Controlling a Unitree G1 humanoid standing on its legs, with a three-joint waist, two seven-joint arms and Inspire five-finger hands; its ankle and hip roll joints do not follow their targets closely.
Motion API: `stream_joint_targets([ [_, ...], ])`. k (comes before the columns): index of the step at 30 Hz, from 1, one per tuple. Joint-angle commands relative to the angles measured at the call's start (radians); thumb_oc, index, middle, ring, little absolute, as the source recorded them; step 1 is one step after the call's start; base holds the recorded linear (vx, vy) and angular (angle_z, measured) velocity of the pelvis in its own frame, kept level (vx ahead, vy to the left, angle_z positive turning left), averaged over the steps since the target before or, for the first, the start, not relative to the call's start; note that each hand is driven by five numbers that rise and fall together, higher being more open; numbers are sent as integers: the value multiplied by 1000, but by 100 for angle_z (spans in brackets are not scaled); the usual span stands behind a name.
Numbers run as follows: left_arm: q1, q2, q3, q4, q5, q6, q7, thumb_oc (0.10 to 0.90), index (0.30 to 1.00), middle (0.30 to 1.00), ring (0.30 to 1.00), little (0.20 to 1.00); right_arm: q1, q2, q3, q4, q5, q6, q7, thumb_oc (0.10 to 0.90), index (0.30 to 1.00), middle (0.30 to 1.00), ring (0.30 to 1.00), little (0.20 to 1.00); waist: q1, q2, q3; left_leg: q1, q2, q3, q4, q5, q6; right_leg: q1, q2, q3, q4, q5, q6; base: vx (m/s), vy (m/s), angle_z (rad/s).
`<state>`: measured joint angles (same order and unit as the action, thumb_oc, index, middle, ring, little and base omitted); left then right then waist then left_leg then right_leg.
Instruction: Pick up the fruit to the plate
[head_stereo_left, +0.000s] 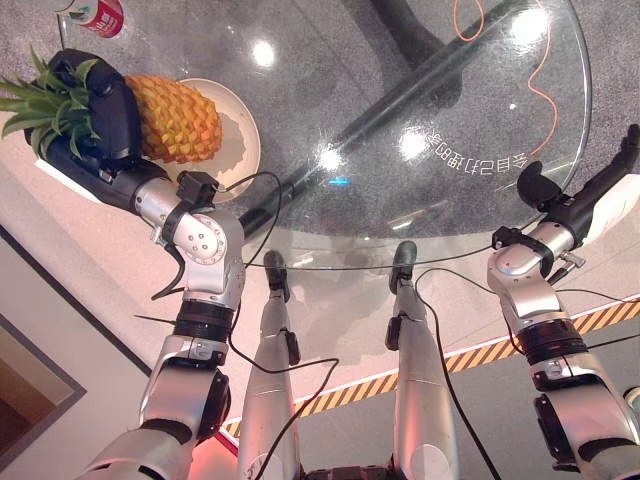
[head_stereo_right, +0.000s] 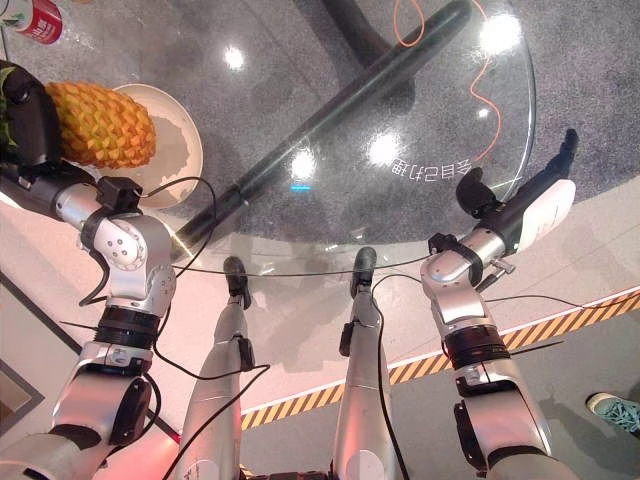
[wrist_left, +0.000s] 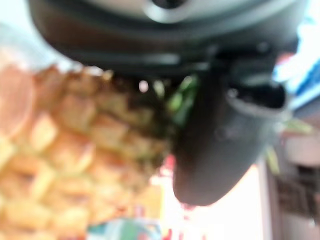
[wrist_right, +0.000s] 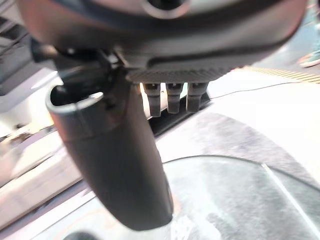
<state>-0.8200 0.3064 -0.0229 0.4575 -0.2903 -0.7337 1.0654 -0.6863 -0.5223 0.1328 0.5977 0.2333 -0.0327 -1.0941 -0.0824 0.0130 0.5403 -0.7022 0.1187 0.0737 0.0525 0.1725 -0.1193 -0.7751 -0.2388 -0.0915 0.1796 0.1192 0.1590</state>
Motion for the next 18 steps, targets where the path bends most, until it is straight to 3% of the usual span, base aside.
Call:
stream_joint_targets([
  [1, -135, 155, 18, -1, 147, -110, 53, 100, 300, 300, 300, 200, -22, -105, -67, 53, 81, -106, -111, 800, 900, 900, 900, 900, 22, -45, -20, -27, -7, -3, 78, -87, -15, 32, 43, -33, -30, -4, -9, 0, 0, 0],
  [9, -194, 227, -34, 107, 145, -94, 76, 100, 300, 300, 300, 200, -25, -109, -95, 272, 259, -162, -78, 800, 900, 900, 900, 900, 24, -55, -20, -39, -2, -4, 84, -84, -16, 23, 44, -36, -31, 2, -12, 1, -18, 0],
  [16, -256, 264, -83, 193, 138, -70, 51, 100, 300, 300, 300, 200, -48, -112, -89, 472, 350, -135, 24, 800, 900, 900, 900, 900, 28, -59, -20, -45, -1, -9, 89, -89, -14, 22, 45, -41, -33, -1, -13, 1, -19, 0],
  [18, -269, 275, -100, 214, 123, -65, 35, 100, 300, 300, 300, 200, -42, -104, -83, 539, 380, -107, 105, 800, 900, 900, 900, 900, 31, -60, -20, -48, 0, -10, 92, -91, -12, 21, 46, -41, -32, -3, -13, 4, -21, 0],
])
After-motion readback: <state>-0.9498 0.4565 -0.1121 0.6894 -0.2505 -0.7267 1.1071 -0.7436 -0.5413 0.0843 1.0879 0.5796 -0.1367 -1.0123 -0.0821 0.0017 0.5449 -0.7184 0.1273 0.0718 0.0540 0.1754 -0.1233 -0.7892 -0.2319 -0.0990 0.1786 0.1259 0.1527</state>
